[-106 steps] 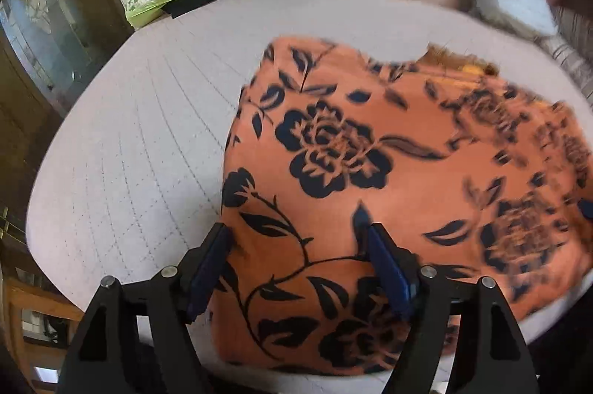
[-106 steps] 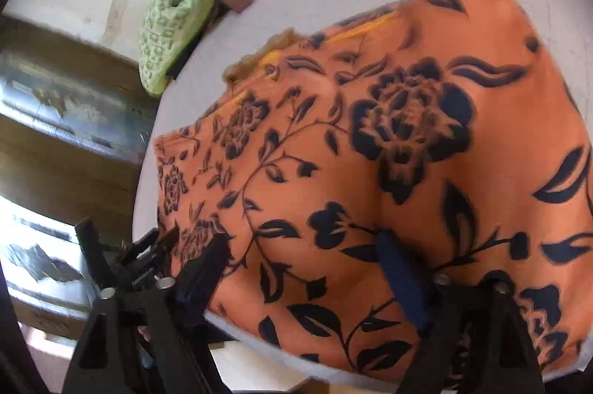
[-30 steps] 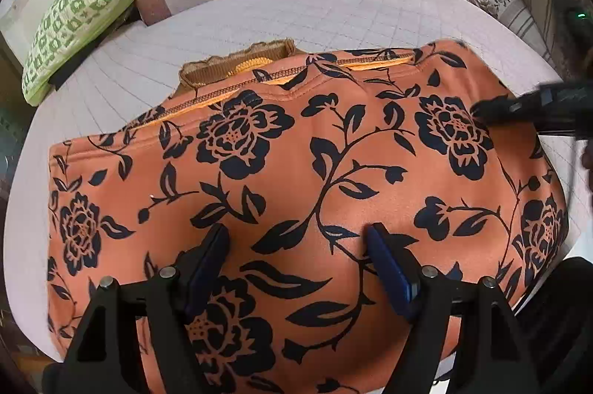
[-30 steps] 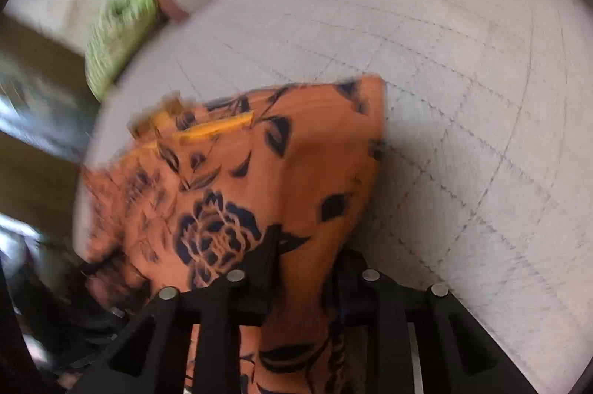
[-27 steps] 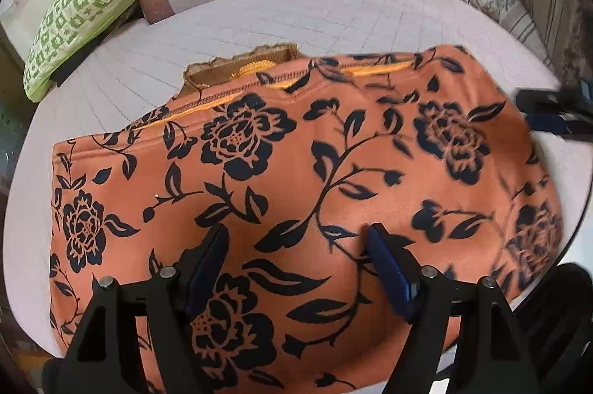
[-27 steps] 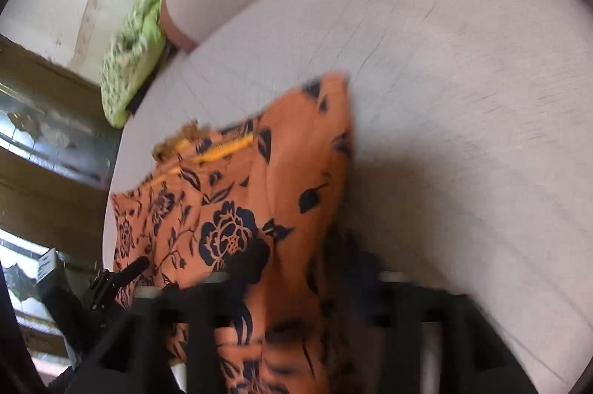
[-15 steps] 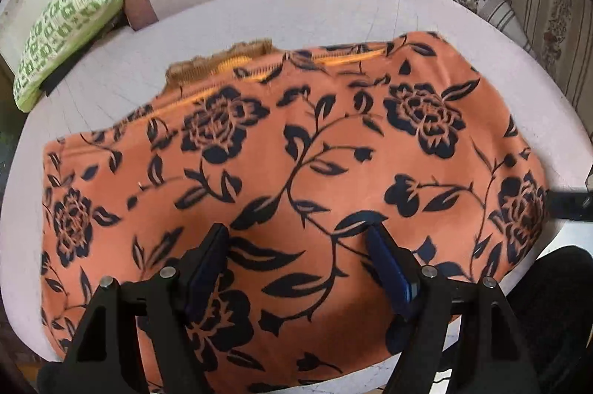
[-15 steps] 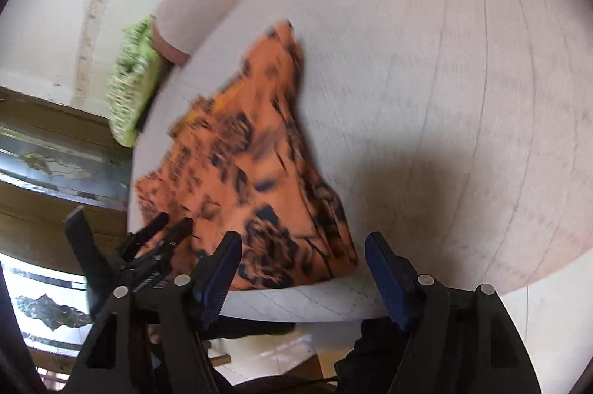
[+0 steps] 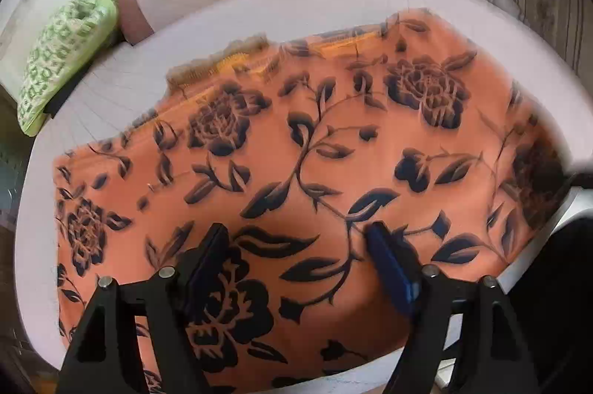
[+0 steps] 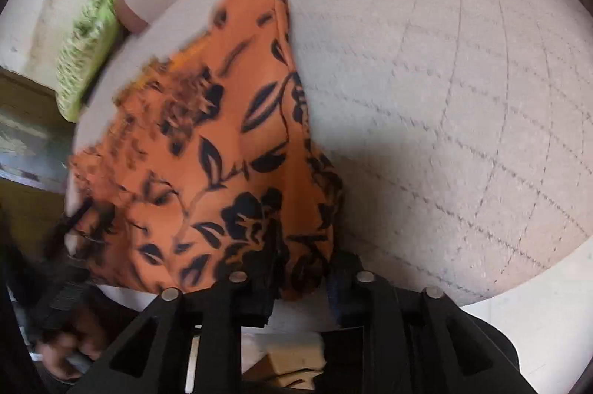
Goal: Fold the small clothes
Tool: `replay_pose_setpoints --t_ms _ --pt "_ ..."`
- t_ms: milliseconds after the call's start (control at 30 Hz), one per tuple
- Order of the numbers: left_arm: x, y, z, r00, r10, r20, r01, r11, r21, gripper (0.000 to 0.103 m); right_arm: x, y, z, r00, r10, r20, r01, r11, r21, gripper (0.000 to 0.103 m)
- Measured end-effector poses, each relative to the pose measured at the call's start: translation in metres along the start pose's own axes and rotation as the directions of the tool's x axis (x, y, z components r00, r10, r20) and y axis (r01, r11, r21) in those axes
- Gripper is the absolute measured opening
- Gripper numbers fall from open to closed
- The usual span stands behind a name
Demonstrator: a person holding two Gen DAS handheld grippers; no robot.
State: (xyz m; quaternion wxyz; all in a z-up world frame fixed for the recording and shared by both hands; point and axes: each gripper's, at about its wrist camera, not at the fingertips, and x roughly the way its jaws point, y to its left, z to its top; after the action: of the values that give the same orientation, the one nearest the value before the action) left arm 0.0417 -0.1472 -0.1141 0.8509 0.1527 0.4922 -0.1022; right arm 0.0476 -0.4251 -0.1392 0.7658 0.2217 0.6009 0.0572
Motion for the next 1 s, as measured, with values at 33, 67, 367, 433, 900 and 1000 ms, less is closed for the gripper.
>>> replay_pose_setpoints --t_ms 33,67,367,433,900,1000 --pt "0.0 0.004 0.0 1.0 -0.014 -0.005 0.014 1.0 -0.023 0.081 -0.008 0.004 0.001 1.0 -0.014 0.008 0.014 1.0 -0.019 0.041" --pt "0.0 0.006 0.001 1.0 -0.026 -0.013 0.025 0.999 -0.038 0.081 -0.021 0.007 0.004 0.998 -0.041 0.043 0.043 0.998 -0.047 0.058" --pt "-0.032 0.031 0.001 0.998 -0.001 0.06 0.007 0.995 -0.099 0.08 -0.045 0.043 0.044 0.936 0.312 0.164 -0.307 0.95 -0.054 0.064" --pt "-0.017 0.042 -0.007 0.997 0.078 -0.012 -0.079 0.991 -0.108 0.08 -0.009 0.041 0.059 0.93 0.354 0.102 -0.353 0.935 -0.034 0.065" --pt "-0.031 0.238 0.004 0.995 0.08 0.067 -0.041 0.89 -0.453 0.08 0.001 0.05 0.049 0.966 0.243 0.091 -0.236 0.969 -0.077 0.065" --pt "-0.021 0.282 -0.004 0.999 -0.001 0.046 0.024 0.868 -0.496 0.077 -0.001 0.053 0.04 0.965 0.248 0.084 -0.24 0.966 -0.101 0.065"
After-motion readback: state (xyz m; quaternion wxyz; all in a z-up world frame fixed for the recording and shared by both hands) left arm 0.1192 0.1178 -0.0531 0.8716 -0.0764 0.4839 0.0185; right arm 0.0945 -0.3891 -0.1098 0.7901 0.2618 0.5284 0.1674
